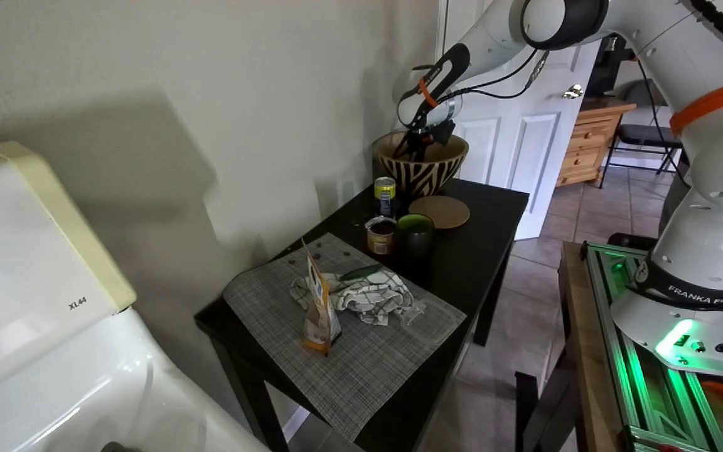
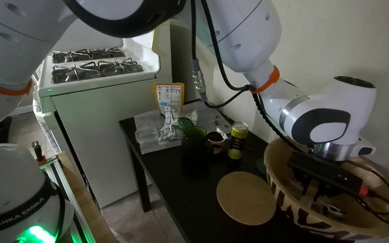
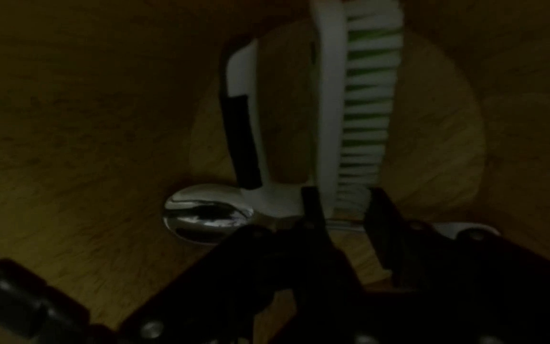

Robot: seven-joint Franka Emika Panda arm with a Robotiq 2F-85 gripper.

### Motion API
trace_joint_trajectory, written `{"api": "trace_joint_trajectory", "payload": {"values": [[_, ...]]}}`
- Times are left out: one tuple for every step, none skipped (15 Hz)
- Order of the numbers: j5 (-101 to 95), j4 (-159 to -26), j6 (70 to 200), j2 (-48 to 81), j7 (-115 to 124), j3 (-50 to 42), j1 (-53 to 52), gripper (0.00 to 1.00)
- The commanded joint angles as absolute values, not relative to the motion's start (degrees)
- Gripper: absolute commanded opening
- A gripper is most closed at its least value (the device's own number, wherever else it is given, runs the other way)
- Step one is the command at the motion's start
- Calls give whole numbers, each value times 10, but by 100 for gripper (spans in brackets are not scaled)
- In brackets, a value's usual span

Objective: Remove the white brush from the wooden bowl and put it on the table

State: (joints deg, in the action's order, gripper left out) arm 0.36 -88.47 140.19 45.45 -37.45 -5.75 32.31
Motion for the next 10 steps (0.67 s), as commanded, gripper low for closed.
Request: {"api": "trace_joint_trajectory", "payload": {"values": [[4,-885,1376,443,-382,-54,329,2],[8,-883,1365,436,-381,-53,331,0],[13,-878,1350,429,-384,-50,335,0],[17,-874,1334,422,-386,-49,337,0],[19,-870,1320,416,-385,-50,337,0],[19,-866,1310,412,-384,-53,336,0],[15,-864,1304,410,-381,-58,334,0],[14,-860,1296,407,-376,-61,332,0],[7,-862,1298,407,-362,-70,325,25],[4,-862,1297,407,-352,-75,321,27]]}}
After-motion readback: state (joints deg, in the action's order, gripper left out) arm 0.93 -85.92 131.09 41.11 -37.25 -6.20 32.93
